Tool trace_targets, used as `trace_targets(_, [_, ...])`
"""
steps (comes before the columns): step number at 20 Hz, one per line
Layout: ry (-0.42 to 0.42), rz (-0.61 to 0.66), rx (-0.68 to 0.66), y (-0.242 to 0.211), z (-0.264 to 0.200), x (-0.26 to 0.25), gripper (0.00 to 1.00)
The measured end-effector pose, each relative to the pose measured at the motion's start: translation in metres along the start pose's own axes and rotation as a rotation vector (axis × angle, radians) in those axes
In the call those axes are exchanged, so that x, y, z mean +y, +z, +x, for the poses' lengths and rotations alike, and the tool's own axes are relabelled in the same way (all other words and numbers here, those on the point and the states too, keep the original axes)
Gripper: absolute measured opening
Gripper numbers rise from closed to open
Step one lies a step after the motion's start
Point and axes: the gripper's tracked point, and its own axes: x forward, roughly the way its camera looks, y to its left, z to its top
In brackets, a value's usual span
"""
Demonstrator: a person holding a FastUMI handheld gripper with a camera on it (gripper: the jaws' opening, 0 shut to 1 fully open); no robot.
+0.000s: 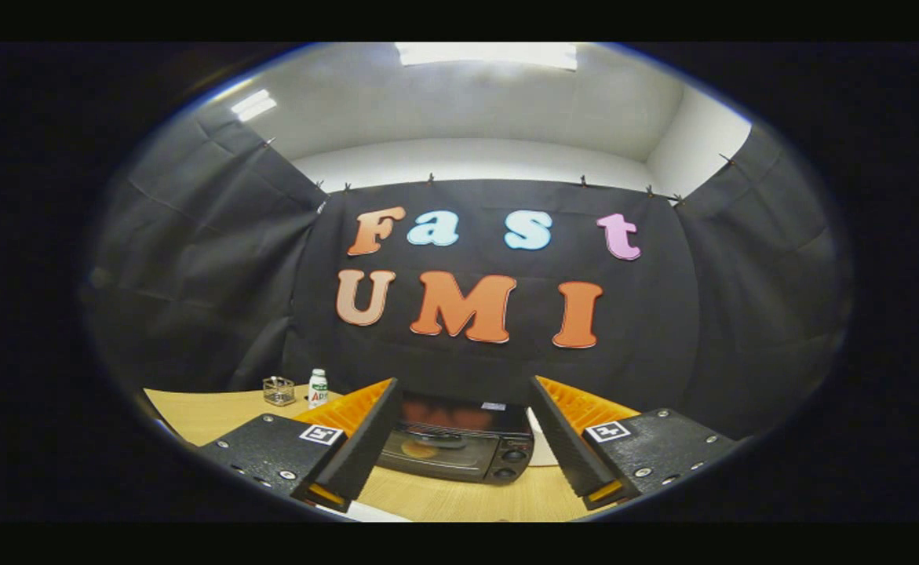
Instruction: Open the toaster oven, put the food inside, and close the toaster oven door.
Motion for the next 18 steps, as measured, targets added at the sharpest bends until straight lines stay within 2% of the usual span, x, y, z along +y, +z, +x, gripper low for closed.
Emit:
trace_targets(8, [-0.030, 0.017, 0.006, 0.000, 0.001, -0.010, 0.97])
trace_targets(18, [-0.016, 0.028, 0.030, -0.010, 0.003, -0.005, 0.97])
